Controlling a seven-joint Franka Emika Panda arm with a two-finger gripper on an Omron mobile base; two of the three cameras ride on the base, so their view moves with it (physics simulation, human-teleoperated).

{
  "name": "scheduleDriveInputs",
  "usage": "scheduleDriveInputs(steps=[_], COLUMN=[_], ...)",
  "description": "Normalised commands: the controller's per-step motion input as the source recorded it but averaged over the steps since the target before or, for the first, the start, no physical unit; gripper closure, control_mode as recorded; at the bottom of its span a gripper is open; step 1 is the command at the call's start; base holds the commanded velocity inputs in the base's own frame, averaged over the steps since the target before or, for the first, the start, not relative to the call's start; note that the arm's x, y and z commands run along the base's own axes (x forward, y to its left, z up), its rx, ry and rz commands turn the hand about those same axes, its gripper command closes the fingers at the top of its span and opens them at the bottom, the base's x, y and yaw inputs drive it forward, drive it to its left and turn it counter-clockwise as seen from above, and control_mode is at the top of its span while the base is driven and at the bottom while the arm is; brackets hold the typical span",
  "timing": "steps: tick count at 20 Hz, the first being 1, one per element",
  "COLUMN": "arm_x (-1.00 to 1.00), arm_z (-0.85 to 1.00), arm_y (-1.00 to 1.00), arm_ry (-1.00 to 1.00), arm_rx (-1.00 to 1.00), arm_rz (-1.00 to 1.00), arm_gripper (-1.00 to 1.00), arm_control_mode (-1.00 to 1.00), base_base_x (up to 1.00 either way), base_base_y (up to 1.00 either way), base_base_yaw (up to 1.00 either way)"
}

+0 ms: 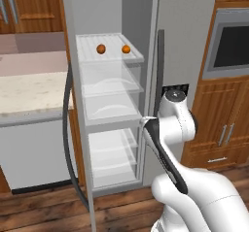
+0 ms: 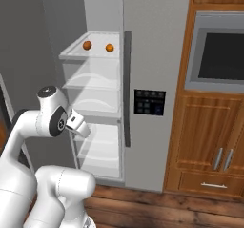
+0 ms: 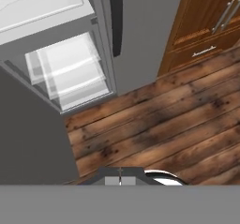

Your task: Retrieve the tangerine and mango from the fridge and place them into the bowl on the dining table.

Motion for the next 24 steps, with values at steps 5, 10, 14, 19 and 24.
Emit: scheduleDriveInputs(steps=[5,10,14,19,24], arm_x=[0.00,0.00,0.00,0.00,0.00], arm_z=[0.00,0.00,0.00,0.00,0.00], arm_y=[0.00,0.00,0.00,0.00,0.00], arm_ry=[0.00,0.00,0.00,0.00,0.00], arm_rx=[0.00,0.00,0.00,0.00,0.00], arm_rz=[0.00,0.00,0.00,0.00,0.00], arm_gripper=[1.00,1.00,1.00,1.00,1.00], arm_control_mode=[1.00,1.00,1.00,1.00,1.00], base_base_x=[0.22,0.38,0.44,0.43,0.41], base_base_y=[0.33,0.25,0.07,0.05,0.05], base_base_yaw=[0.10,0.11,0.10,0.11,0.11])
